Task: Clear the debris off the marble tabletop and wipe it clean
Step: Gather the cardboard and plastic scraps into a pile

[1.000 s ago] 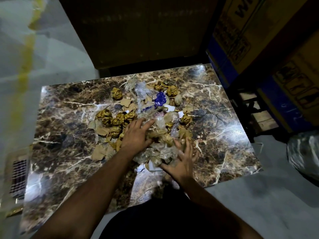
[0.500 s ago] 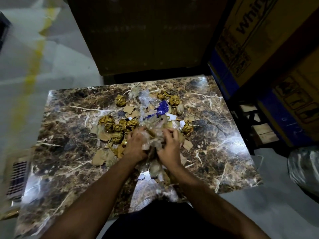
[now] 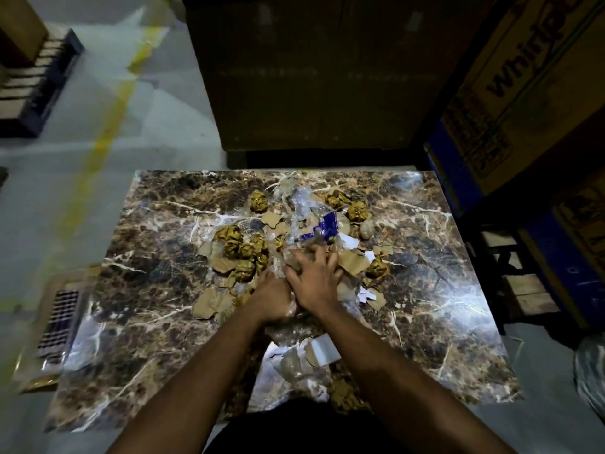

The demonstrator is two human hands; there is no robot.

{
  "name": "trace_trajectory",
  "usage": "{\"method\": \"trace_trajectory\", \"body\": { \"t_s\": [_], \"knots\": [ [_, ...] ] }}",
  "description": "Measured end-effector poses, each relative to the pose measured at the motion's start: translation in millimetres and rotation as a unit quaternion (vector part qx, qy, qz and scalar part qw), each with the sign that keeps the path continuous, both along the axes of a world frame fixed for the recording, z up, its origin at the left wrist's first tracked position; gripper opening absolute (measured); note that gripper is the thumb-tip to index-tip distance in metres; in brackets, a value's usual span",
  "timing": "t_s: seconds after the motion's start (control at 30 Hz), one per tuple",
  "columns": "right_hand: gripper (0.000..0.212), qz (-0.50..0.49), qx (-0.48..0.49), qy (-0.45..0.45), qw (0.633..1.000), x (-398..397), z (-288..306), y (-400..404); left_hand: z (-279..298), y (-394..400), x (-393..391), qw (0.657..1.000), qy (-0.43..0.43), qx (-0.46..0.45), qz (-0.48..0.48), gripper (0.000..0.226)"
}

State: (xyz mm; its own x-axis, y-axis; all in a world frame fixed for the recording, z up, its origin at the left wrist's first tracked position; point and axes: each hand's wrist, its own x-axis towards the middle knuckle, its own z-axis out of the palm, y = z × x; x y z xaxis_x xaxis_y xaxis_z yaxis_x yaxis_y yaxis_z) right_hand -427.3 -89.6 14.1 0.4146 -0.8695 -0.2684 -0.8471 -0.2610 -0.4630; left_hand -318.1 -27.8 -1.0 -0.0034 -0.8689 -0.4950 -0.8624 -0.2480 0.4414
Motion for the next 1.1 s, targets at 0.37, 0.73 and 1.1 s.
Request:
{"method": "trace_trajectory", "body": {
  "t_s": [0.37, 0.73, 1.1],
  "knots": [
    [0.066, 0.027, -0.029, -0.020, 0.999, -7.1, -30.3, 10.1, -5.3, 22.2, -10.3, 0.760, 0.398, -0.205, 0.472, 0.035],
    [0.123, 0.116, 0.220, -0.312, 0.917, -67.0, 15.7, -20.6, -34.3, 13.4, -9.0, 0.975, -0.049, -0.196, 0.090, 0.054],
    [0.097, 0.129, 0.102, 0.095, 0.982, -147.9, 11.8, 51.2, -34.9, 4.3, -15.9, 0.969, -0.106, -0.212, 0.064, 0.041]
  ]
}}
